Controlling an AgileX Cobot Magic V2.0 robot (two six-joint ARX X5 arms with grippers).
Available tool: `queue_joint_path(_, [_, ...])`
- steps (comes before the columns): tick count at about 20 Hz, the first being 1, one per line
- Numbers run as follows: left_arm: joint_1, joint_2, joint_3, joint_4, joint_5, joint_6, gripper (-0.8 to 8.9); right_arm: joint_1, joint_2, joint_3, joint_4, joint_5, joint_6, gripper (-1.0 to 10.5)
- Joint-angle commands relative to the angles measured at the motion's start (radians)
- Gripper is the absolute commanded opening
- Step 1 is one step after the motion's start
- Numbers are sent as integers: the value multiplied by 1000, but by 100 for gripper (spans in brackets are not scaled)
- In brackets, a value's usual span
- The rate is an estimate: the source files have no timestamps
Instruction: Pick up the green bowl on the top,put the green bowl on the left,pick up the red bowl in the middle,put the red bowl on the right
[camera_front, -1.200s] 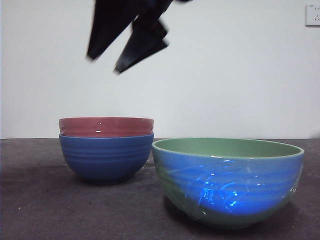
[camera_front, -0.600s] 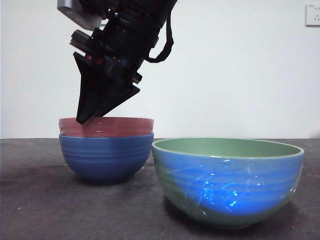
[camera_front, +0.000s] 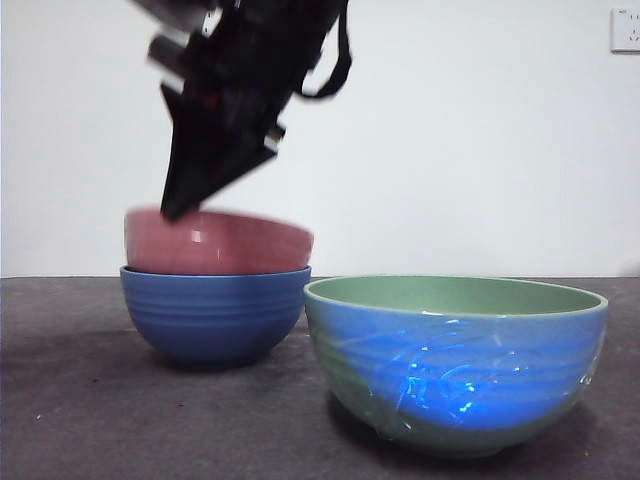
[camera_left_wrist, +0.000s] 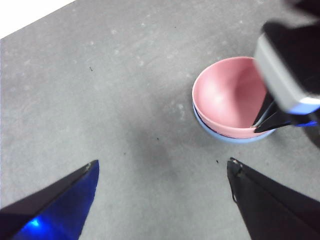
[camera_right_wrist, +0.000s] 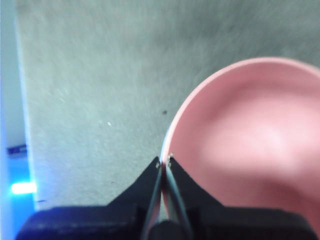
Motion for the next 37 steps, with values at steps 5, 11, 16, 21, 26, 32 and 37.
queue_joint_path(5, [3,-2,-3,66,-4,-6,432,-6,-212,2,-26,155,19,-17])
queue_joint_path(11, [3,-2,-3,98,-4,-6,432,-201,-358,-58,-218,287,226,-17])
queue_joint_path(16, [3,-2,-3,100,-3,-7,432,-301,-359,-261,-32,273,233,-17])
queue_joint_path(21, [3,29,-3,99,-2,-6,432,-296,-248,-321,127,200,276,-17])
queue_joint_path(26, [3,52,-3,99,-4,-6,432,-294,-134,-321,163,200,276,29])
queue_joint_path(32, [3,52,-3,113,-3,-6,432,-283,-218,-321,166,200,292,303])
queue_joint_path(37, [3,52,-5,172,-1,27,304,-294,-501,-321,169,202,302,125])
